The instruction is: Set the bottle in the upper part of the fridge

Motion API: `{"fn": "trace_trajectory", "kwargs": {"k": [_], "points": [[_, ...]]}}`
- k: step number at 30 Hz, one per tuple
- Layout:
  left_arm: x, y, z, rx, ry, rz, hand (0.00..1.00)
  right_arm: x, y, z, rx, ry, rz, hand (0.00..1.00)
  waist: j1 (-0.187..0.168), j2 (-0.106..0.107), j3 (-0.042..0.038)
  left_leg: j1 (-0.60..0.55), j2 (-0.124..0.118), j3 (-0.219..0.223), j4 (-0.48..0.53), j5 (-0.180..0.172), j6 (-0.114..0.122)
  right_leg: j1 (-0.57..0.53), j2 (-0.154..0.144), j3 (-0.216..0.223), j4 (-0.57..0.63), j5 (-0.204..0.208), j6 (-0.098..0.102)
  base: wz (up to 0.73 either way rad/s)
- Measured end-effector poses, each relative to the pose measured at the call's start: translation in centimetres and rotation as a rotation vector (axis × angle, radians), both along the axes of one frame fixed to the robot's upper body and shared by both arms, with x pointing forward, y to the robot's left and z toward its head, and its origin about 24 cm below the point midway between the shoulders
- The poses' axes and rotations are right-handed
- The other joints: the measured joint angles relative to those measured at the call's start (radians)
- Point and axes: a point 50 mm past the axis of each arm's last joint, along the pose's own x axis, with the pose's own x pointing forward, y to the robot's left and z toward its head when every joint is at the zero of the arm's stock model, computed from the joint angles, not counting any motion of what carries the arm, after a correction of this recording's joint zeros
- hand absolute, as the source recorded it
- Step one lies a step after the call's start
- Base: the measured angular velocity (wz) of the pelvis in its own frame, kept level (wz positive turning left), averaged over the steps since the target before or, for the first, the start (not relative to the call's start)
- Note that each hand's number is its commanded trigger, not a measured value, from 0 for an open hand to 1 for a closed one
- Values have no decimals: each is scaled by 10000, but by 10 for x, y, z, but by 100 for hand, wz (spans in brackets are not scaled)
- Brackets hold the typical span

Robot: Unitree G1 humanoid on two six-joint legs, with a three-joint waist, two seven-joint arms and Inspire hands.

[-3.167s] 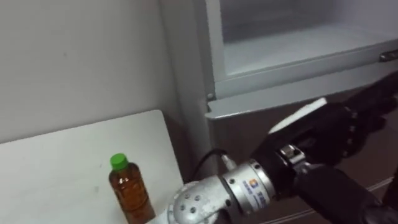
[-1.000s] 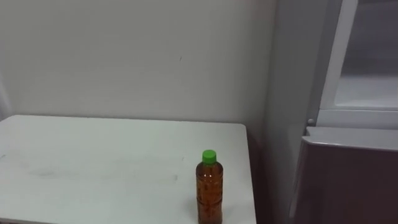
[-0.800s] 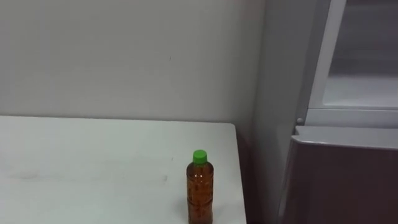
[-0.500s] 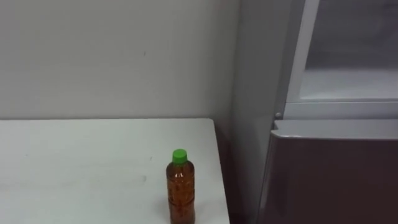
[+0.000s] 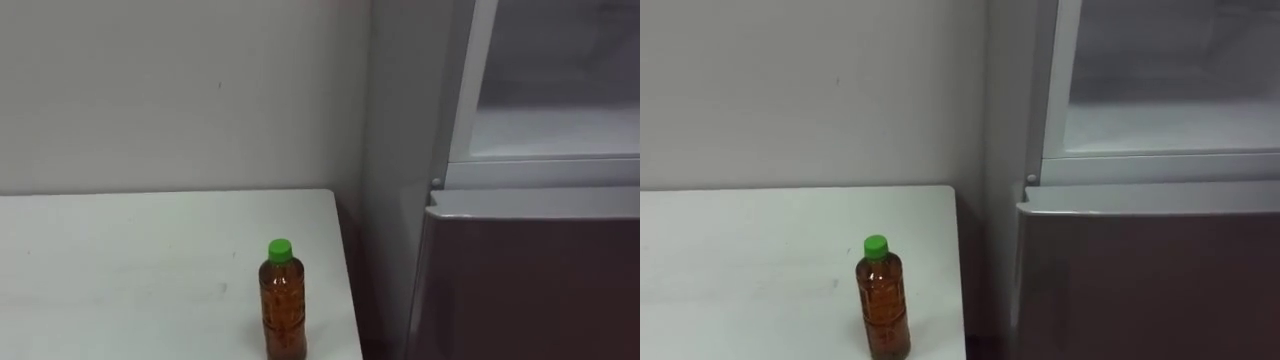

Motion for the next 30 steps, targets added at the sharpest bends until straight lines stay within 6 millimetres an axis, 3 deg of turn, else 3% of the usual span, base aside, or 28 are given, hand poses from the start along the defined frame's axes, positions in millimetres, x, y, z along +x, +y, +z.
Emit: {"fn": "trace_trajectory", "kwargs": {"k": [5,8,11,21,25,30], "points": [[0,2,1,-54,-41,-44,0,57,23,46,240,-2923,1528,0,197,-66,17,15,-5,-30,-4,2,0,21,15,-19,-17,0,2,2],[4,1,1,-66,-129,-152,0,71,41,67,549,-3996,2438,0,351,-93,-3,-26,-5,-24,8,2,-2,-45,44,-20,2,0,2,0],[3,2,1,-39,-105,-154,0,81,58,88,992,-4963,3163,0,399,-71,28,-24,-8,-25,-35,2,-3,-27,65,-62,-9,24,-1,0],[4,4,1,-68,-158,-185,0,99,67,125,1327,-6537,3501,0,647,-99,17,1,-10,-70,-78,2,-3,82,32,-160,3,66,12,0],[-5,8,1,146,168,-106,0,112,74,156,1189,-7933,3795,0,631,-121,53,45,-9,-70,-131,1,-3,107,59,-150,9,69,7,0],[-10,12,2,415,292,-65,0,119,79,176,1067,-8805,4008,0,652,-217,4,37,-10,-85,-94,-2,6,120,52,-127,8,106,7,0]]}}
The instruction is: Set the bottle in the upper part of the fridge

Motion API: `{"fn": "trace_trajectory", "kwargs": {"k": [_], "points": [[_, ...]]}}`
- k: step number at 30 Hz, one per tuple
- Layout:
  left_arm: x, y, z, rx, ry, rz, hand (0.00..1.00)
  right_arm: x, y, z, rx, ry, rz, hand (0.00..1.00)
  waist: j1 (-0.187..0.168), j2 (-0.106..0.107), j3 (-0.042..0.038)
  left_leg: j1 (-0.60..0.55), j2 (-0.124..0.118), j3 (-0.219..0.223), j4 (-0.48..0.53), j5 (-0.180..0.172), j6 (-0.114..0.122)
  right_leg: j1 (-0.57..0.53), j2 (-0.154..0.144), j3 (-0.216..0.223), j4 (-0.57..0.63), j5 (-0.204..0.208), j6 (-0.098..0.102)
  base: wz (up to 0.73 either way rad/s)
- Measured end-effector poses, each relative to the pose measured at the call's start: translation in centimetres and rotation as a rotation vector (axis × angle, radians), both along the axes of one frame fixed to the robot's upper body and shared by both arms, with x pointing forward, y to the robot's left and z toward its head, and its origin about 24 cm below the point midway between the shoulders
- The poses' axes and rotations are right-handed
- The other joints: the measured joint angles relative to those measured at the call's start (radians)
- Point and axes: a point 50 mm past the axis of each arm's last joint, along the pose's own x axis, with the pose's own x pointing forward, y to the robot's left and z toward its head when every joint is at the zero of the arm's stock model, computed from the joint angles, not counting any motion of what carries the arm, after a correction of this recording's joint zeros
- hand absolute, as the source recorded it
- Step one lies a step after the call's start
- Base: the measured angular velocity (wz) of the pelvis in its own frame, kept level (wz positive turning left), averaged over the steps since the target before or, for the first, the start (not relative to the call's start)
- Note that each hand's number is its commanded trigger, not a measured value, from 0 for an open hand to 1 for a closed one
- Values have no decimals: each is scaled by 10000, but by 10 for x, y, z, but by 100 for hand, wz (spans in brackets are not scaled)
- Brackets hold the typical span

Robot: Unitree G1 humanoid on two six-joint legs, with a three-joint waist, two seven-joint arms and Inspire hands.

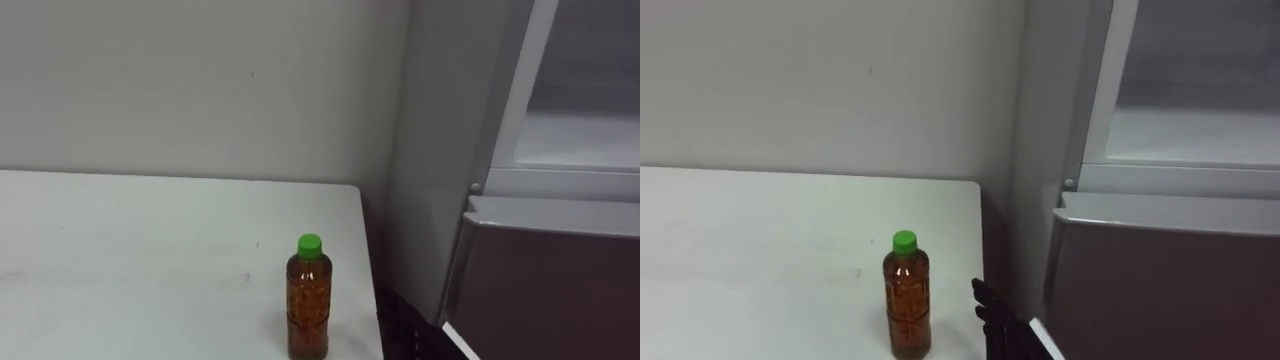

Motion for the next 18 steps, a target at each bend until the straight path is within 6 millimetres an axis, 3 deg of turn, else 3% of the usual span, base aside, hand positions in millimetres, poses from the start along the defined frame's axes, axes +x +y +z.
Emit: {"fn": "trace_trajectory", "kwargs": {"k": [10,18], "points": [[-4,1,0,296,362,-766,0,2,1,11,-141,-549,-126,0,-1,60,-5,-6,9,-5,86,-2,19,-9,0,-2,-2,28,-2,0],[-19,1,-1,394,1155,-1440,0,4,-7,22,-107,-994,-523,0,-10,151,2,-22,10,-118,158,-3,20,40,-16,-112,-1,32,-7,4]]}}
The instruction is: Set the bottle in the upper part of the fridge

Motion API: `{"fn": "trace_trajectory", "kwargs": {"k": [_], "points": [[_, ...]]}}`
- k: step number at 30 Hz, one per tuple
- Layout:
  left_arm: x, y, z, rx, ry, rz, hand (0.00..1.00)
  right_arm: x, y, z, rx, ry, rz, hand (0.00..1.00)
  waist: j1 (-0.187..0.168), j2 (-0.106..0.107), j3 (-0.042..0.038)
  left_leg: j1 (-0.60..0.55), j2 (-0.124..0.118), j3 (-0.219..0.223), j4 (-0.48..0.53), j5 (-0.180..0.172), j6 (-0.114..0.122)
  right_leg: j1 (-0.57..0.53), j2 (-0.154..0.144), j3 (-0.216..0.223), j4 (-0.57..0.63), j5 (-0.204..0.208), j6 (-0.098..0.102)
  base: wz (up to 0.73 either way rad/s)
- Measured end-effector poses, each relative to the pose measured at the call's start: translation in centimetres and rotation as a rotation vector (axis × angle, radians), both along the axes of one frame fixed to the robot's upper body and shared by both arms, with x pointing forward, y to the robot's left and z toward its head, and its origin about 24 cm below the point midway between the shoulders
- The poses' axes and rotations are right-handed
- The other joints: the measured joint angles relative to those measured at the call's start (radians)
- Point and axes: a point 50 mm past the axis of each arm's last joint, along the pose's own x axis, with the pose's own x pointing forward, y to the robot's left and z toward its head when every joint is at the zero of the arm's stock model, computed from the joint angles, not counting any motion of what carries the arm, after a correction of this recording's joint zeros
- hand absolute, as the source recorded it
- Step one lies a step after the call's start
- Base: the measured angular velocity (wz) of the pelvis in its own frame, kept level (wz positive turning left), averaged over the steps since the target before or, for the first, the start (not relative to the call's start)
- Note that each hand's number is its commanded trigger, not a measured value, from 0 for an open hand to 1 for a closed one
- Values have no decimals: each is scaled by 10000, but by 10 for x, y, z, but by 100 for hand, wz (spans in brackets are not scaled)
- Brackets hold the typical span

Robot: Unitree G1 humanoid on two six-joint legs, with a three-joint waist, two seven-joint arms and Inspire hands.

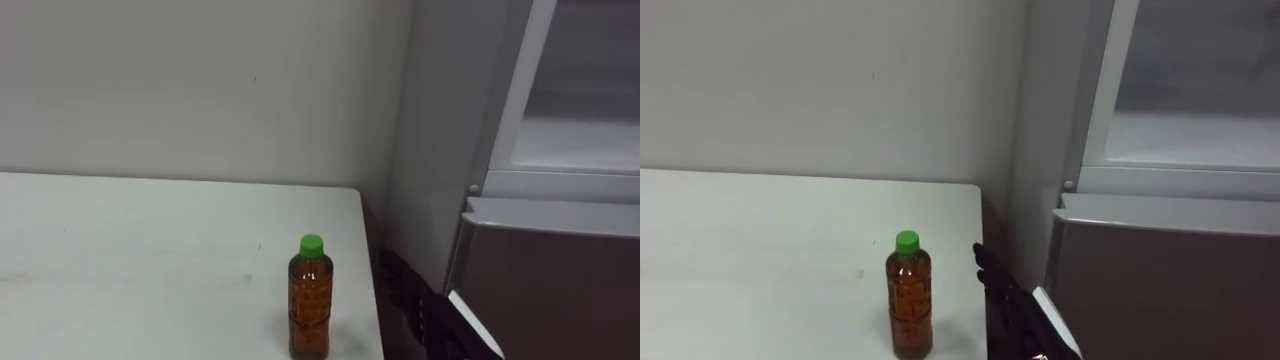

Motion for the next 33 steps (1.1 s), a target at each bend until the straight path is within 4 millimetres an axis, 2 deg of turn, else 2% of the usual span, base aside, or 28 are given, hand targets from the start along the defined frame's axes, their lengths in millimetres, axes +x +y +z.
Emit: {"fn": "trace_trajectory", "kwargs": {"k": [7,13,16,20,24,28,33], "points": [[-3,-1,-1,-301,303,-194,0,12,-4,16,143,-742,-781,0,-14,25,20,-200,22,-281,262,-26,48,82,-52,-279,164,-1,0,11],[-4,0,-1,-349,524,-255,0,21,-16,32,159,-1375,-1468,0,4,-83,10,-341,-16,-515,437,-32,150,-56,-254,-620,529,-22,18,13],[-6,0,-1,-298,762,-627,0,24,-22,31,969,-1145,-1646,0,4,-167,12,-383,-37,-589,533,-51,210,-50,-305,-730,535,-21,18,10],[-6,0,-1,-326,827,-776,0,28,-29,25,1773,-727,-2035,0,31,-175,13,-535,-51,-632,759,-117,301,-66,-362,-754,556,-43,55,6],[-7,0,-1,-414,875,-777,0,30,-31,22,2041,-538,-2253,0,107,-167,12,-571,-76,-695,827,-136,334,-56,-371,-747,555,-33,70,2],[-1,-1,-1,-456,779,-823,0,32,-32,24,2134,-631,-2550,0,236,-124,18,-780,-80,-976,1083,-165,366,-55,-353,-743,555,-17,95,21],[-8,-1,0,-539,951,-982,0,40,-32,27,2096,-721,-2739,0,302,-71,22,-874,-114,-1225,1181,-159,380,-62,-371,-796,672,-30,115,15]]}}
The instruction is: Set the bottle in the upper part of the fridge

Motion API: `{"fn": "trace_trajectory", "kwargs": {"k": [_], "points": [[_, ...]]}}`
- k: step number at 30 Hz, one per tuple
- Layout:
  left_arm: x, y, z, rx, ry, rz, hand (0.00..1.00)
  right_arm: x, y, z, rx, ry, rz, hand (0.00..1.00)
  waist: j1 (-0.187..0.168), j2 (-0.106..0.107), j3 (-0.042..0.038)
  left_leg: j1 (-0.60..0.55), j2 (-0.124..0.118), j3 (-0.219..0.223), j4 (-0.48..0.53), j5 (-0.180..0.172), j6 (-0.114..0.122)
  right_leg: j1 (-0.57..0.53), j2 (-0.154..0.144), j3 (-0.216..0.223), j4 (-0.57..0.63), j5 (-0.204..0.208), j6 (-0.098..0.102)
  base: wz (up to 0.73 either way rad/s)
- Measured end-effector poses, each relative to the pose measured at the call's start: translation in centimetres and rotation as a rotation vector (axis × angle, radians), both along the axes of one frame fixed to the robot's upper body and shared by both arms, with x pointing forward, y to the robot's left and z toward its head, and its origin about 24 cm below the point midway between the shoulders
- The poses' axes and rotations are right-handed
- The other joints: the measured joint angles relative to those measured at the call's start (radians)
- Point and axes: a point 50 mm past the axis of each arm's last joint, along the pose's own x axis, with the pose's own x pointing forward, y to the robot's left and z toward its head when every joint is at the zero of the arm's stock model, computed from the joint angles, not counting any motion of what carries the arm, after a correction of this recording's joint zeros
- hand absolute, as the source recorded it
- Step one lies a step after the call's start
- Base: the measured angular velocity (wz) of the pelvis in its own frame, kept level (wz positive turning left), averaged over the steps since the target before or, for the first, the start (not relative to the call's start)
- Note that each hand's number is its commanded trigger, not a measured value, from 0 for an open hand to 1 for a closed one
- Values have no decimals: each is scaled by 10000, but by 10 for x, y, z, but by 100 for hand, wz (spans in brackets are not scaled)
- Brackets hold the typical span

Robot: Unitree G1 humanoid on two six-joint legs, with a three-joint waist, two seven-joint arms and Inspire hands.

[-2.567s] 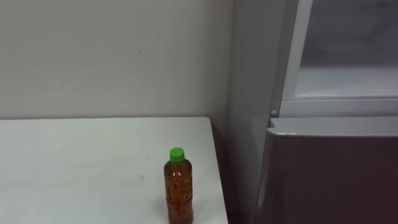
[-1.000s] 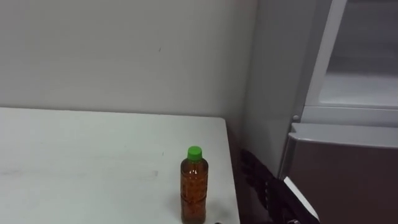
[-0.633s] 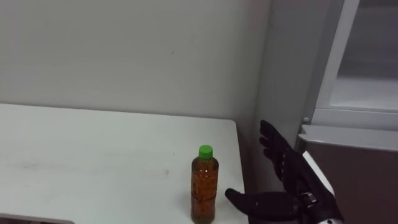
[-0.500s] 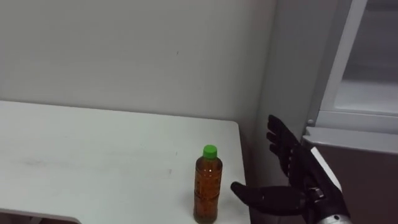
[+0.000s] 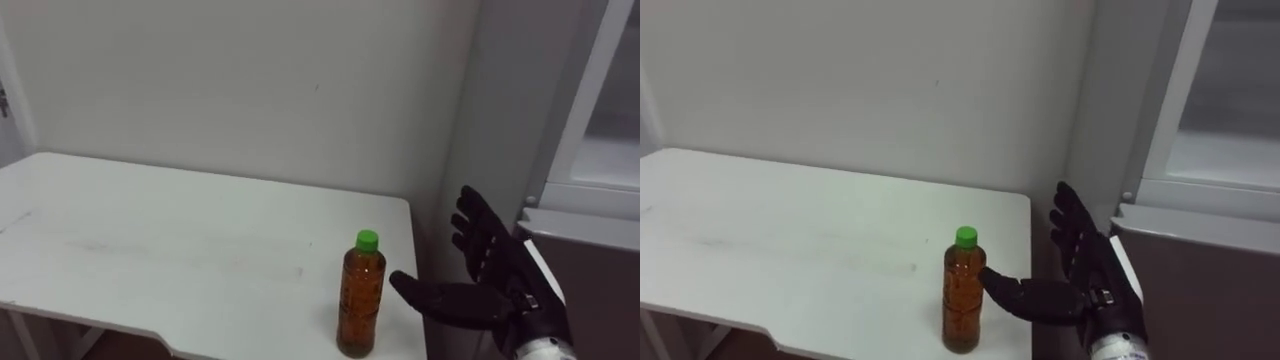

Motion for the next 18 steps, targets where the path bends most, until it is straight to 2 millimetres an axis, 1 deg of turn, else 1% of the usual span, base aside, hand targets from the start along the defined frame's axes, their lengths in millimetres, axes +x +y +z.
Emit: {"fn": "trace_trajectory", "kwargs": {"k": [1,2,3,5,7,8,12,16,18], "points": [[0,0,0,7,-1,10,0,1,-1,-3,-26,125,-105,0,52,6,-2,0,-1,-26,13,-2,3,0,-9,2,49,0,0,7],[-1,0,0,12,64,25,0,3,-3,-6,-49,301,-207,0,177,8,-2,-7,-2,-26,18,-3,4,-20,-21,10,96,-7,8,4],[-1,0,0,15,99,32,0,4,-4,-8,-52,397,-297,0,211,9,-1,-19,-5,-27,23,-3,5,-49,-38,1,145,-14,17,0],[-2,0,0,6,146,36,0,7,-7,-15,-108,724,-588,0,236,13,4,-195,-67,-105,139,0,55,-203,-220,-285,473,-137,58,12],[-2,-1,0,-3,173,46,0,9,-10,-17,-177,876,-761,0,248,27,16,-262,-137,-137,163,36,120,-318,-345,-436,636,-198,86,14],[-2,-1,0,0,173,50,0,10,-10,-17,-198,906,-857,0,257,48,38,-325,-156,-165,188,48,149,-359,-386,-483,740,-197,86,11],[-2,1,0,46,163,36,0,19,-13,-21,-270,1167,-1177,0,275,96,76,-359,-275,-254,200,93,241,-491,-523,-490,921,-225,128,7],[3,1,0,65,44,-26,0,22,-16,-26,-606,1392,-1620,0,521,104,92,-546,-311,-279,280,83,266,-705,-598,-518,1022,-215,131,1],[3,-1,0,25,82,-199,0,26,-16,-27,-646,1508,-1711,0,566,97,75,-677,-321,-307,340,84,292,-841,-624,-564,1054,-209,131,4]]}}
